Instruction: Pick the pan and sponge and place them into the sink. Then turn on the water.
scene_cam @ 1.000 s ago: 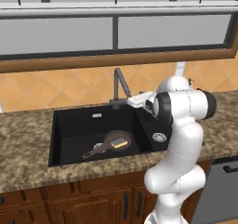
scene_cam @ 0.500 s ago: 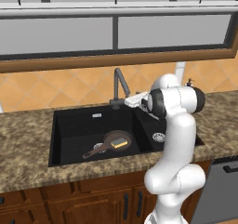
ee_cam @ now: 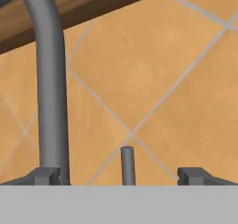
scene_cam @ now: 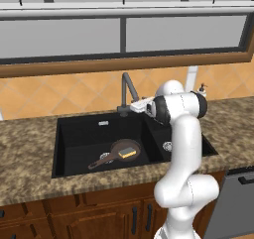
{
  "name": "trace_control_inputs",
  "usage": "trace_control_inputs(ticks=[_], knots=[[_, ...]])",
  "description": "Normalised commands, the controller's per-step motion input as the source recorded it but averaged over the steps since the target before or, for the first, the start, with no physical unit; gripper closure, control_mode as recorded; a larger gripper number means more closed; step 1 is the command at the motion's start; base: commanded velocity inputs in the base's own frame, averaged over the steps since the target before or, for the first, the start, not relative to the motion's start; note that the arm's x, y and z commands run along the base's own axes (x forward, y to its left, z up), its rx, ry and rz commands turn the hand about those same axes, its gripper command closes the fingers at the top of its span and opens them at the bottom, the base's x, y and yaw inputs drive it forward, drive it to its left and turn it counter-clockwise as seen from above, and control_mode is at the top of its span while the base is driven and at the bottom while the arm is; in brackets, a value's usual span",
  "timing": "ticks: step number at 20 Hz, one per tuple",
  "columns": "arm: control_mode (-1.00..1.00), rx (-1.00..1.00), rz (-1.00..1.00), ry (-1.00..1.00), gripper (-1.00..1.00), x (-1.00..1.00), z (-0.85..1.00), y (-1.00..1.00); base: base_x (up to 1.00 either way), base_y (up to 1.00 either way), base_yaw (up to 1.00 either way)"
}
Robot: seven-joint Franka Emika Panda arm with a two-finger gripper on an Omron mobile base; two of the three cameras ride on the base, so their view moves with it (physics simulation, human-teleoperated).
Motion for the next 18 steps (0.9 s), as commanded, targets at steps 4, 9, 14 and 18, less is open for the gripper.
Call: trace_control_inputs(ticks=[4,9,14,18], knots=[[-1.0,0.0,0.0,0.01,-1.0,0.49,-0.21,0.0,0.0,0.0,0.0],[-1.0,0.0,0.0,0.0,-1.0,0.44,-0.15,0.0,0.0,0.0,0.0],[-1.0,0.0,-0.06,0.0,-1.0,0.15,-0.11,-0.11,0.0,0.0,0.0],[-1.0,0.0,-0.13,-0.03,-1.0,0.0,-0.12,-0.42,0.0,0.0,0.0]])
